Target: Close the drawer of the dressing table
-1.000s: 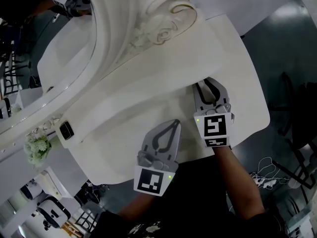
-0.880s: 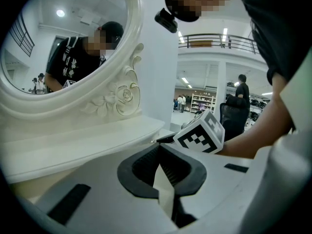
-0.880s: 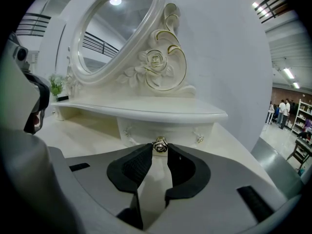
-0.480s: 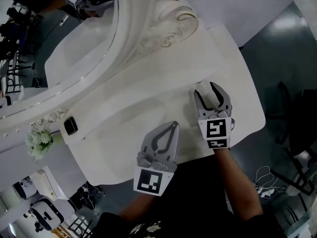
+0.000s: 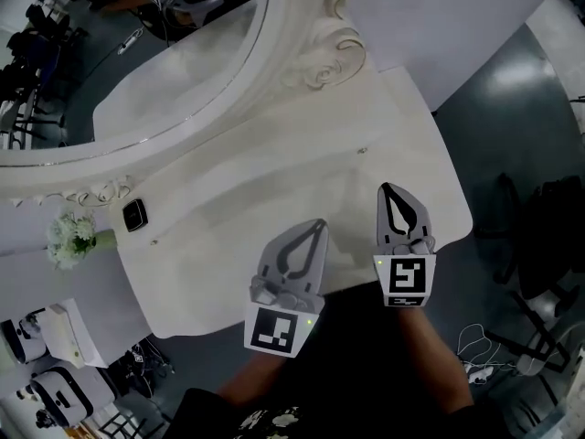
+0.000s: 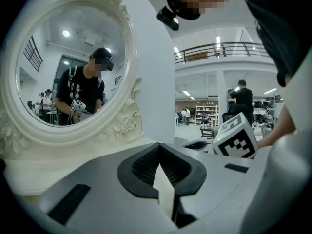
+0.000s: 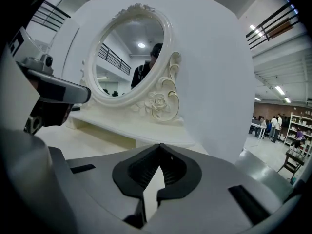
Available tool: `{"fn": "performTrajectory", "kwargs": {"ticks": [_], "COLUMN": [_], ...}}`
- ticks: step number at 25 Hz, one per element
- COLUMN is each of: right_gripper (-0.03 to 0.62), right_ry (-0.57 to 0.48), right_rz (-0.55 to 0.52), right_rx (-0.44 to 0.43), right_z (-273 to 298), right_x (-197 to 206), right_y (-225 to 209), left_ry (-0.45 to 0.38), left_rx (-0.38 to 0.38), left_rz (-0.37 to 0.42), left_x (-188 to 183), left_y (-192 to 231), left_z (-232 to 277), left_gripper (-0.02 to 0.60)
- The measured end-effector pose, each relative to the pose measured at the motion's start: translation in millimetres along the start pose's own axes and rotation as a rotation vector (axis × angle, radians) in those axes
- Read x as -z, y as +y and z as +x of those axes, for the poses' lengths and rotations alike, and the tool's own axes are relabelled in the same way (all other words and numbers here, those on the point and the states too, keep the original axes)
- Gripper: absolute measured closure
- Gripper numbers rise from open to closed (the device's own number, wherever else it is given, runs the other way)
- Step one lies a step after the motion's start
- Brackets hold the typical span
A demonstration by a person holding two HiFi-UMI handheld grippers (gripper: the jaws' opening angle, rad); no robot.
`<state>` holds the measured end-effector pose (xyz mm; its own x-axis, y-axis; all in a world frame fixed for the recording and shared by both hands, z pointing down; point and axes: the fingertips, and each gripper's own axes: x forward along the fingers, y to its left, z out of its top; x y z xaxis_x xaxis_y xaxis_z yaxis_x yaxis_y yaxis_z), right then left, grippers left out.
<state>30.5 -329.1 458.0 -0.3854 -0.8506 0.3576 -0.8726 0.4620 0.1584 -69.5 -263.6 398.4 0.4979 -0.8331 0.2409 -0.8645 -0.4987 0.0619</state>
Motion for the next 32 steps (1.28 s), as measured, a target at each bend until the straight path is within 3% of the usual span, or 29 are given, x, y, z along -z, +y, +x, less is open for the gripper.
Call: {"fn": "performTrajectory", "kwargs": {"ticks": [15, 32], "right_gripper": [0.595, 0.595], "right_ry": [-0.284, -0.382], "right_rz": [0.037, 0.029], "right_rx": [-0.111, -0.148], "right_z": [-94.7, -188.3], "right_x": [-99.2, -101.6], "right_y": [-8.8, -33.4], "left_ry": [-0.141, -0.186], "left_rx": [-0.192, -0.312], "left_rz": [0.021, 0.097], "left_x": [-63.2, -91.2], "left_y": [-13.6, -80.4], "left_z": [-37.9, -91.7], "left_gripper": [0.578, 0.578]}}
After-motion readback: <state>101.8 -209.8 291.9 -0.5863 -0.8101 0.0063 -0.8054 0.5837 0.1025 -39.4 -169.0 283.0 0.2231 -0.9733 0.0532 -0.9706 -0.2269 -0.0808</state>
